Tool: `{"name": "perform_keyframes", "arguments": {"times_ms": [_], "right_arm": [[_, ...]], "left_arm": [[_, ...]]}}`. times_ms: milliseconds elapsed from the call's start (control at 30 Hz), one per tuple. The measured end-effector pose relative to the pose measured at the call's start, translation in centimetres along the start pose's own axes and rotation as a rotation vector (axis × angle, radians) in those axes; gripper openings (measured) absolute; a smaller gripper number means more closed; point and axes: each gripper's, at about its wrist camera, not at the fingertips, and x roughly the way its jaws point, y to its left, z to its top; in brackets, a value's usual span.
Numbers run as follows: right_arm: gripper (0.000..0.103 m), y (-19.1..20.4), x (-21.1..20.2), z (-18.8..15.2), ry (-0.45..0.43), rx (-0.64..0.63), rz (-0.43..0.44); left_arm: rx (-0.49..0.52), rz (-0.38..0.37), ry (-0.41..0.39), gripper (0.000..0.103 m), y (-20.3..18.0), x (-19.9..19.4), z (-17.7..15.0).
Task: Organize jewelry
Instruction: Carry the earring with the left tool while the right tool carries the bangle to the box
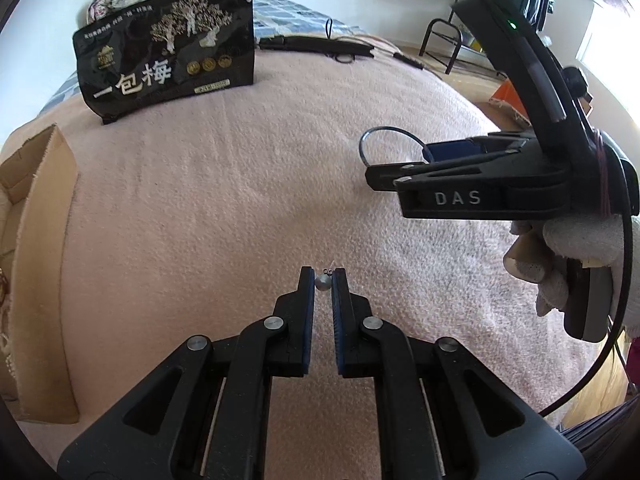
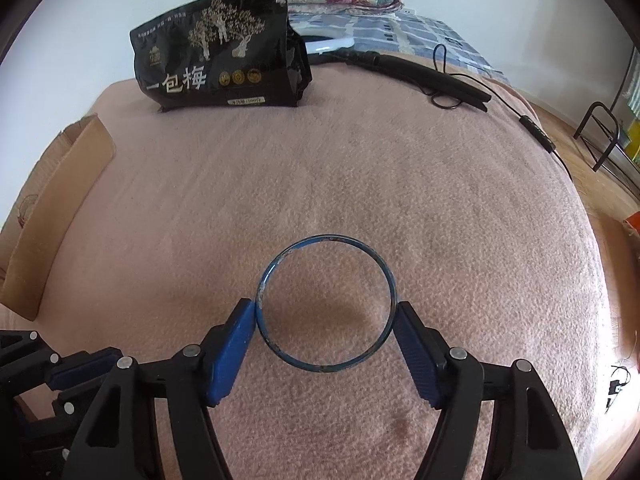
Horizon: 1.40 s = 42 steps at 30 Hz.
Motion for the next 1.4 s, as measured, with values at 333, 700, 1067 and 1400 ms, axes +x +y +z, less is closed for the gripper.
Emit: {"name": "perform_keyframes", "arguments": {"times_ms": [333,700,1067,1400], "right_arm": [[0.072,-0.3,-4.0,0.2,-0.075,0.053,0.020],[0.072,3.3,-9.0,1.3,-0.189,0.054,0.069],[0.072,9.0,-11.1,2.5,-0.258,0.016,0.146],[0.072,14.4,-11.0,3.6,-0.270,-0.041,0.223]], "left_arm": [[0.001,0.010,-0.068,0.007,0.9,-4.1,-0.1],[-0.034,0.030,-0.166,0.007,3.7,-9.8,-0.3],[-0.074,0.098,-0.237,0.007,7.8,-13.9,-1.5],[-0.125,0.161,-0.260,0.007,11.8,-15.9,-3.0]]}}
